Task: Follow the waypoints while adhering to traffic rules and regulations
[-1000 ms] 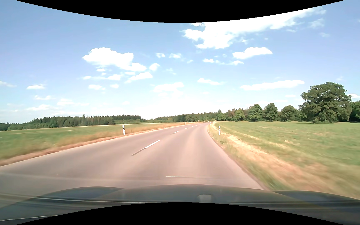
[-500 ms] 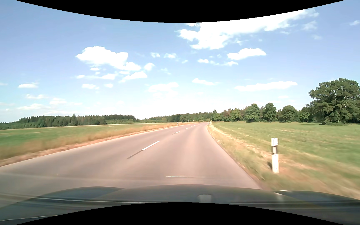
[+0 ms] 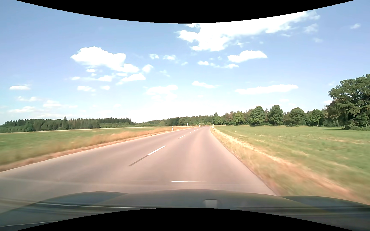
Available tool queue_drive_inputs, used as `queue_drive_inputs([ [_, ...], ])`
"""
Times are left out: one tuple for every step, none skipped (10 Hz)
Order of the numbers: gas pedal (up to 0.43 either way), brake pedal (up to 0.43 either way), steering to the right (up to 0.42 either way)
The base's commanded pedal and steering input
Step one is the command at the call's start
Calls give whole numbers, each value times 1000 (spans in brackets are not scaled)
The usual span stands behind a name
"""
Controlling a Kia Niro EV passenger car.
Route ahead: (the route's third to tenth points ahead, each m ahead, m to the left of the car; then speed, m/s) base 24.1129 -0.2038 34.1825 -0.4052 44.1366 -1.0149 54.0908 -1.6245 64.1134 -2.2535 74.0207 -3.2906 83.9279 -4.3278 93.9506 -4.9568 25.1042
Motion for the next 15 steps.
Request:
queue_drive_inputs([
  [197,6,15],
  [197,6,15],
  [197,6,12],
  [197,6,13],
  [197,6,12],
  [197,6,13],
  [197,6,13],
  [197,6,12],
  [197,6,11],
  [197,6,10],
  [197,6,7],
  [189,6,6],
  [189,6,6],
  [189,6,4],
  [177,6,4],
])
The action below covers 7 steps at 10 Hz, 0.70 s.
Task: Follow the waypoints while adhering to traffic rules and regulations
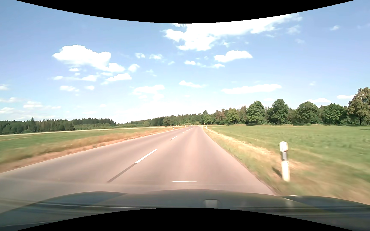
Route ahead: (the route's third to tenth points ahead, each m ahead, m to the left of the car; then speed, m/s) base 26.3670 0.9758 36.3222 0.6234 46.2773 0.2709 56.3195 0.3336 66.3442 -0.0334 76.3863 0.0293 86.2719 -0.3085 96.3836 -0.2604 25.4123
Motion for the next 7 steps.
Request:
queue_drive_inputs([
  [157,6,3],
  [157,6,2],
  [157,6,2],
  [157,6,0],
  [157,6,0],
  [157,6,0],
  [157,6,0],
])
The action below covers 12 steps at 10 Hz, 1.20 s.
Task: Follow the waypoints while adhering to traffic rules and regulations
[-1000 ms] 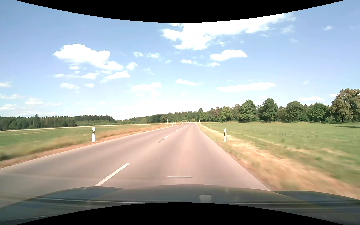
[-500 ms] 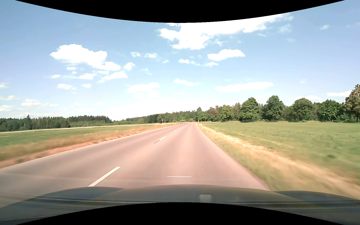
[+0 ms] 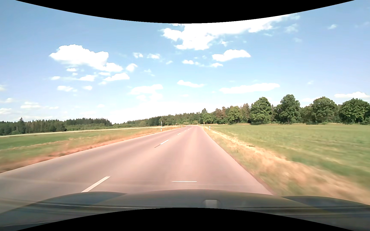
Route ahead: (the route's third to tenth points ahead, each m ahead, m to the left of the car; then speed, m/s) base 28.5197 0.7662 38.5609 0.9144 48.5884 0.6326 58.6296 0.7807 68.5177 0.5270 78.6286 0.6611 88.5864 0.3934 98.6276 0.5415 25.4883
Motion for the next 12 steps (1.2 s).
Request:
queue_drive_inputs([
  [157,6,0],
  [157,6,0],
  [157,6,0],
  [169,6,-1],
  [189,6,-1],
  [189,6,-1],
  [197,6,0],
  [197,6,0],
  [197,6,0],
  [197,6,0],
  [197,6,-1],
  [197,6,-2],
])
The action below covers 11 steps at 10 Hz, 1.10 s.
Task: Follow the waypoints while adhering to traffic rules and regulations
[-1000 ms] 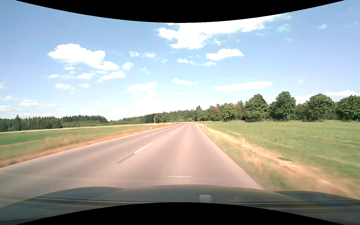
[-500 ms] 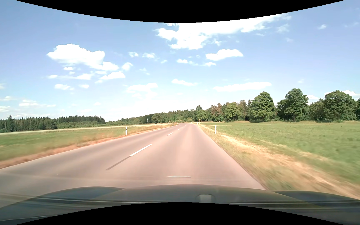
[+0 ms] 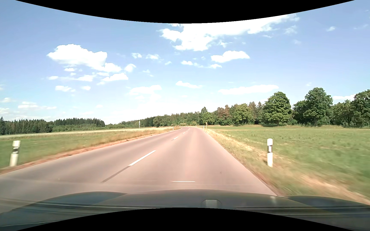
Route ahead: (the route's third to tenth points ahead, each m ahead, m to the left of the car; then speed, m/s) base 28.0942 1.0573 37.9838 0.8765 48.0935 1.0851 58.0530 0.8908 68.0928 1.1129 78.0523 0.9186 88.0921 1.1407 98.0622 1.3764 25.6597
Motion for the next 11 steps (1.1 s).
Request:
queue_drive_inputs([
  [197,6,-2],
  [197,6,0],
  [197,6,1],
  [197,6,1],
  [197,6,1],
  [197,6,1],
  [197,6,2],
  [197,6,1],
  [197,6,0],
  [197,6,-2],
  [197,6,-3],
])
